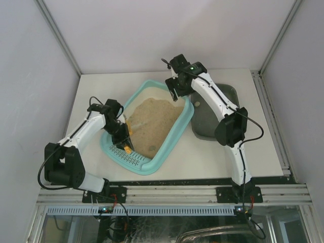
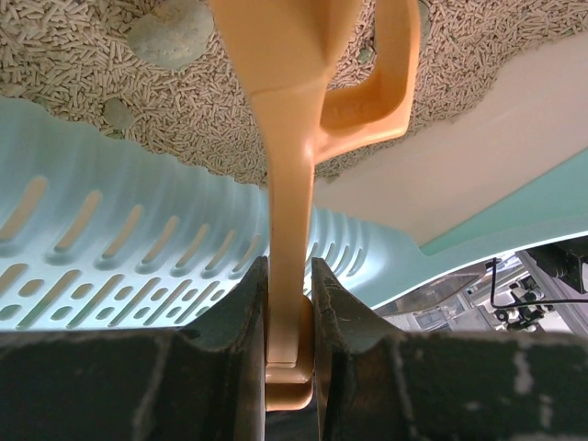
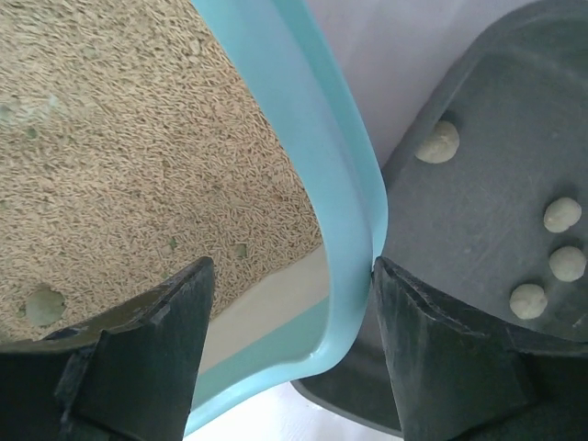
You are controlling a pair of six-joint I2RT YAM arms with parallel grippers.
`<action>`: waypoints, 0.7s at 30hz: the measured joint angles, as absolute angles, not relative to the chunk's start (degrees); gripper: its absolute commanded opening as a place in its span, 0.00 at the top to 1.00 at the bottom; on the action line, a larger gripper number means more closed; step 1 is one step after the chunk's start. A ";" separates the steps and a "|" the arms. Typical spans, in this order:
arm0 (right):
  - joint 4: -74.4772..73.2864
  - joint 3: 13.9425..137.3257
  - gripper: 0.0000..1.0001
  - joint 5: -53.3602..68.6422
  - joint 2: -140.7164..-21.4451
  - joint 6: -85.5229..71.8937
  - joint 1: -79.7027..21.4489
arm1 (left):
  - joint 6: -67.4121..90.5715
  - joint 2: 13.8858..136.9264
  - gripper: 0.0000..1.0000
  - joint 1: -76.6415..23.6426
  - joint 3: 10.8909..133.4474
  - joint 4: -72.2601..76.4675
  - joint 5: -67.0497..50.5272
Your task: Clean the litter box
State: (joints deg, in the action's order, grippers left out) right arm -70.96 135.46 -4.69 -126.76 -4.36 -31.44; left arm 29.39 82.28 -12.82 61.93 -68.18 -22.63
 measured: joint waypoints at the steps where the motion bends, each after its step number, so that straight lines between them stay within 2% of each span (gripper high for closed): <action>1: -70.85 134.91 0.31 -5.30 -126.76 -4.51 -31.46 | 29.36 82.50 1.00 -12.82 62.02 -68.25 -22.65; 5: -70.81 132.99 0.31 -7.57 -126.76 -4.71 -31.46 | 29.34 83.26 1.00 -12.75 62.61 -68.12 -22.65; 9: -70.59 130.13 0.41 -9.32 -125.95 -4.73 -31.09 | 29.32 83.64 1.00 -12.73 62.72 -68.01 -22.65; 12: -71.09 125.97 0.55 -9.63 -124.62 -4.86 -30.68 | 29.32 83.66 1.00 -12.73 62.70 -68.01 -22.65; 19: -71.05 124.53 1.00 -10.41 -124.36 -8.58 -30.13 | 29.21 84.58 1.00 -12.73 63.33 -67.94 -22.63; 21: -70.50 126.30 1.00 -11.29 -125.49 -9.43 -30.13 | 28.34 85.08 1.00 -12.80 63.64 -68.42 -22.74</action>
